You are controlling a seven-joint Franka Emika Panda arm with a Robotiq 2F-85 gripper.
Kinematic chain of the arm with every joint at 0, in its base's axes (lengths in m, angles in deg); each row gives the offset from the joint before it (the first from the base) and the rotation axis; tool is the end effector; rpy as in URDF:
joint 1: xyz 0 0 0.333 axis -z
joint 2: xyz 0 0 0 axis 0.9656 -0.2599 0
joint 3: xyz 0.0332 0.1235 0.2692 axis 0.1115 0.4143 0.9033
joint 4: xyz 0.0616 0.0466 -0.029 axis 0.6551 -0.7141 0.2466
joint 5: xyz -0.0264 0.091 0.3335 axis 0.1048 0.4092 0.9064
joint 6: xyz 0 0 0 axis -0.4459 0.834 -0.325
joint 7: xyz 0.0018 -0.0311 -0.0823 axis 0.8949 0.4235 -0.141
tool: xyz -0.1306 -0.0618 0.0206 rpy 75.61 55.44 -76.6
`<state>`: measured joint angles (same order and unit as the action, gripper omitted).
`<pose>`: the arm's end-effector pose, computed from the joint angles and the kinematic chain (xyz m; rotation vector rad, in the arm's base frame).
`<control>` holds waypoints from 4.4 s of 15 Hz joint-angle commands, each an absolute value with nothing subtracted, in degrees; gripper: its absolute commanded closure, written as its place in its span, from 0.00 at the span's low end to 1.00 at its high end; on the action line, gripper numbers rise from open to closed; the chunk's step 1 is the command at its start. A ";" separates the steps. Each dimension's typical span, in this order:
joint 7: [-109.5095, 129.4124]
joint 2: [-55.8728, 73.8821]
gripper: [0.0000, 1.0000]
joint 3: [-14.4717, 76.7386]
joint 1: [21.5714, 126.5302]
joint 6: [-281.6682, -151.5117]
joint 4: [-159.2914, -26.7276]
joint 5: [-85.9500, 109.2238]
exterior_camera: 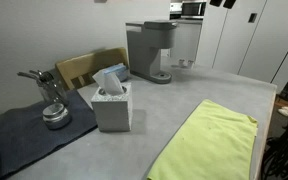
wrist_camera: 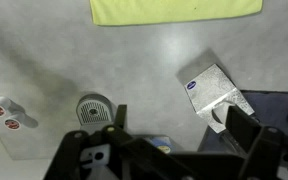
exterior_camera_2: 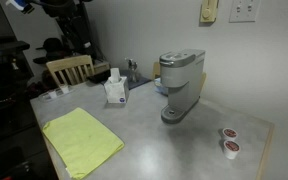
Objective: Fold the yellow towel in half
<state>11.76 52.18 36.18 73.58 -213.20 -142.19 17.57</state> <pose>0.4045 0.0204 0.4539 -3.0621 0.0546 -0.4359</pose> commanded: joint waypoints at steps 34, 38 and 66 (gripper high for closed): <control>11.72 45.31 0.00 36.37 74.39 -221.31 -147.70 16.67; 12.67 41.85 0.00 35.39 74.36 -223.43 -149.01 17.13; 16.97 39.65 0.00 25.39 83.10 -226.04 -154.98 12.46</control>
